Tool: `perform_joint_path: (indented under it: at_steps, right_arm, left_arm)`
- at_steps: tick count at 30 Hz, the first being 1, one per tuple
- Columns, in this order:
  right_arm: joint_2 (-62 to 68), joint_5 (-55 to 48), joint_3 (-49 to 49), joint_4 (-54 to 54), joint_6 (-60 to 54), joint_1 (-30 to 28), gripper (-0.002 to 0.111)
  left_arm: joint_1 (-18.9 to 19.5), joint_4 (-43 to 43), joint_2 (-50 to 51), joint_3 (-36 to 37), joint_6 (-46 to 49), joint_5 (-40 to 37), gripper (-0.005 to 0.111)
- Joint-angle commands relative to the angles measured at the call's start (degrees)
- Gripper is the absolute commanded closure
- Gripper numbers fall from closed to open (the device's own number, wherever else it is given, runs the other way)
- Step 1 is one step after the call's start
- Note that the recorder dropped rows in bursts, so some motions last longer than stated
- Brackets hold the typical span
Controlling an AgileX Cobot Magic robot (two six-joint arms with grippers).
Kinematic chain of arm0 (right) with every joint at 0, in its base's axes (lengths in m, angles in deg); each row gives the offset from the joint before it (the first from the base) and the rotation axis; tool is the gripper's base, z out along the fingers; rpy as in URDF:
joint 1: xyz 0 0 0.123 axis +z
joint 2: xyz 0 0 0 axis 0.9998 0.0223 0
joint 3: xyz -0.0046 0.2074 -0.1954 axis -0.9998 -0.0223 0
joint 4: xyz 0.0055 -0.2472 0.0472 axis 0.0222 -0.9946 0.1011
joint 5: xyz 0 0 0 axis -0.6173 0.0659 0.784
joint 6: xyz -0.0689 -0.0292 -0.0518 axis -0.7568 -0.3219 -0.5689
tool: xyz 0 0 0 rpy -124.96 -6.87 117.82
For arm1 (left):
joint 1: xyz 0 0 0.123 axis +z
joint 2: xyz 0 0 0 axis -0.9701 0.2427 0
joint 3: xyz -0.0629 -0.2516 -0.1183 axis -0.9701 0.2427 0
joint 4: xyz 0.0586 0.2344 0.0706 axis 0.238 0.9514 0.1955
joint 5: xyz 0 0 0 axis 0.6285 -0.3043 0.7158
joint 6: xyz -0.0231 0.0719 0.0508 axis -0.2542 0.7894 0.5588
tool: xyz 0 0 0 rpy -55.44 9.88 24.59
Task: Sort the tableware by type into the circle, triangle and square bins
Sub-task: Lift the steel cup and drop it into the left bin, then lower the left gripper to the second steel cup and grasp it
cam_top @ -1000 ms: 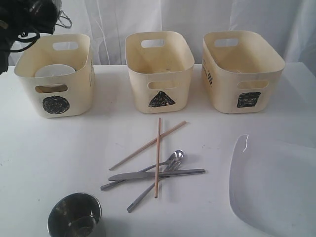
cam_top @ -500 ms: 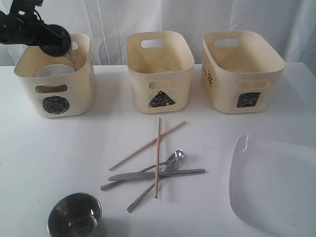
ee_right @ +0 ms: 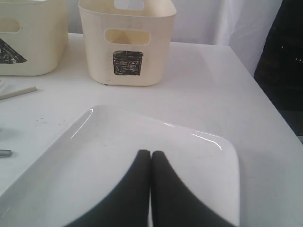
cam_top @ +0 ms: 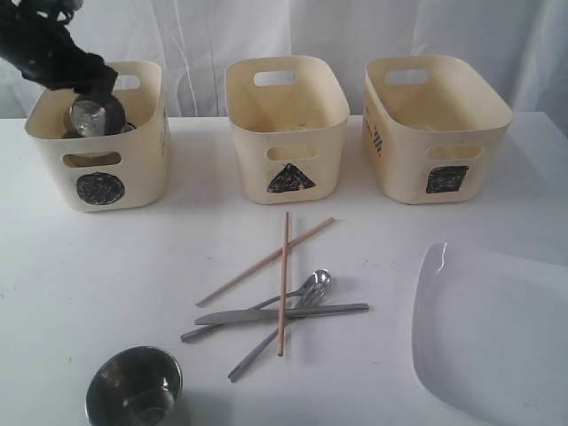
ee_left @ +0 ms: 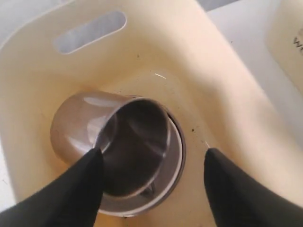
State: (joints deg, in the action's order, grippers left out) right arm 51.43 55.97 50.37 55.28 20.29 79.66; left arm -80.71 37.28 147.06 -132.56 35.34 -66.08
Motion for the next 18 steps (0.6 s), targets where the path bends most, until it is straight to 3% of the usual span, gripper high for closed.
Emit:
perform_joint_path:
  at_steps: [1,7,12,18]
  right_arm:
    - [-0.36,0.14,-0.10,-0.25,0.13,0.00,0.108]
    - [-0.36,0.14,-0.10,-0.25,0.13,0.00,0.108]
    - [-0.36,0.14,-0.10,-0.25,0.13,0.00,0.108]
    - [-0.36,0.14,-0.10,-0.25,0.13,0.00,0.108]
  left_arm:
    - [0.04,-2.47,-8.54,-1.74,-0.71,-11.58,0.043]
    - [0.04,-11.04,-14.43,-0.88,0.35,-40.55,0.043]
    - [-1.40,-19.73,-14.61,8.26,7.43,-40.78,0.043]
    - [-5.98,-20.91,-12.60,23.22,15.56,-40.78,0.043]
